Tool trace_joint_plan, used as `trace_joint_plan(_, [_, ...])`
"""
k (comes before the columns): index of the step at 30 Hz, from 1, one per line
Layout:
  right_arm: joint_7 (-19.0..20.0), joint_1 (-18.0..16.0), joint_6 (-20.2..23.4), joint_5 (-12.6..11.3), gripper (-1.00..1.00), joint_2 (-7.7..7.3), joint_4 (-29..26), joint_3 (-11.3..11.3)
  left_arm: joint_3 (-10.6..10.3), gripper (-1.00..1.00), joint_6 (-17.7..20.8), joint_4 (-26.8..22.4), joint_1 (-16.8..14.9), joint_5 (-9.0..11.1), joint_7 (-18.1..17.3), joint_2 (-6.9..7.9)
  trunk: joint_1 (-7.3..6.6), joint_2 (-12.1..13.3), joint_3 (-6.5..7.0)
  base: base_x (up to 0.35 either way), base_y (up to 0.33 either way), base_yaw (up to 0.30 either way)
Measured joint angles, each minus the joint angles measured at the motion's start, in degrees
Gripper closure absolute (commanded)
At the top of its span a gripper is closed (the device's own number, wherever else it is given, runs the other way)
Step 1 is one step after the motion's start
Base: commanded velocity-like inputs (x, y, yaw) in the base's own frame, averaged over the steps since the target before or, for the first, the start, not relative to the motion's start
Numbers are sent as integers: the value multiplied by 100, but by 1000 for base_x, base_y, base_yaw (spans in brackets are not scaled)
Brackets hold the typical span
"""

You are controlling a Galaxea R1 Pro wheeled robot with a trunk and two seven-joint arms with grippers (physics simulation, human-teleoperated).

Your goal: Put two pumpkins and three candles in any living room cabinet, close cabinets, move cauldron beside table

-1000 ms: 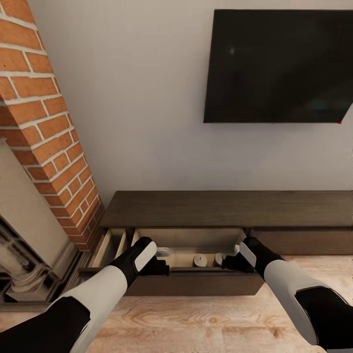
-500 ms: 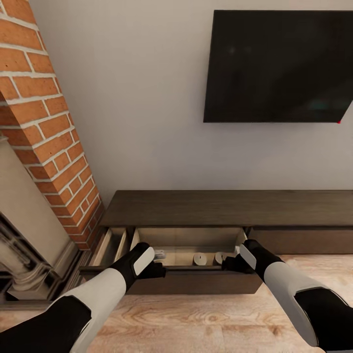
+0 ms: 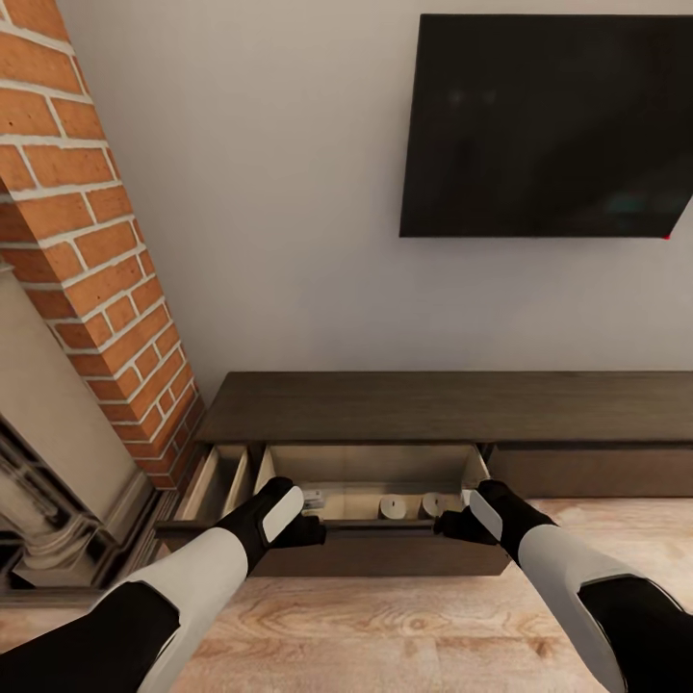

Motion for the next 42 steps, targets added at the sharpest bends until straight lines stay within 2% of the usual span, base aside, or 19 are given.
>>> trace_joint_plan(4, [0,115,-36,0,-100,13,0,4,0,-100,-27,0,27,-6,-4,0,88,-160,-72,0,0,0])
trace_joint_plan(10, [-2,276,-384,7,-100,17,1,3,-14,-100,-499,0,41,-20,-3,0,220,-401,-180,0,0,0])
trace_joint_plan(12, [-2,298,-419,8,-100,18,0,3,-16,-100,-547,1,43,-22,-3,0,264,-481,-215,0,0,0])
trace_joint_plan(15, [-3,321,-594,9,-100,18,1,2,-22,-100,-823,4,45,-28,-9,7,329,-602,-269,0,0,0])
trace_joint_plan(19, [-3,372,-733,9,-100,18,1,1,-26,-100,-1388,11,46,-34,-22,19,417,-762,-341,0,0,0])
trace_joint_plan(20, [-5,402,-759,12,-100,18,1,5,-35,-100,-1564,15,46,-52,-40,22,439,-802,-359,0,0,0])
trace_joint_plan(23, [-9,424,-782,15,-100,18,1,8,-41,-100,-1689,18,46,-111,-57,24,505,-923,-413,0,0,0])
trace_joint_plan(26, [-11,452,-803,16,-100,33,1,9,-44,-100,-1749,19,46,-294,-68,25,571,-1043,-467,0,0,0])
trace_joint_plan(27, [-14,530,-890,14,-100,68,2,9,-45,-100,-1794,19,46,-564,-131,20,593,-1083,-485,0,0,0])
trace_joint_plan(30, [-31,632,-1129,16,-100,117,2,7,-45,-100,-1940,55,46,-730,-341,18,659,-1203,-539,0,0,0])
trace_joint_plan(32, [-37,732,-1375,16,-100,142,2,6,-44,-100,-2201,273,46,-784,-564,18,703,-1284,-575,0,0,0])
trace_joint_plan(35, [-40,849,-1767,22,-100,188,2,3,-44,-100,-2801,805,45,-814,-846,19,769,-1404,-629,0,0,0])
trace_joint_plan(39, [-41,917,-2040,23,-100,244,2,19,-44,-100,-3244,1130,44,-835,-1090,21,857,-1565,-700,0,0,0])
trace_joint_plan(41, [-43,945,-2153,25,-100,299,3,110,-44,-100,-3393,1251,44,-846,-1224,20,901,-1645,-736,0,0,0])
trace_joint_plan(42, [-42,961,-2217,19,-100,333,0,245,-44,-100,-3454,1314,44,-867,-1280,20,923,-1685,-754,0,0,0])
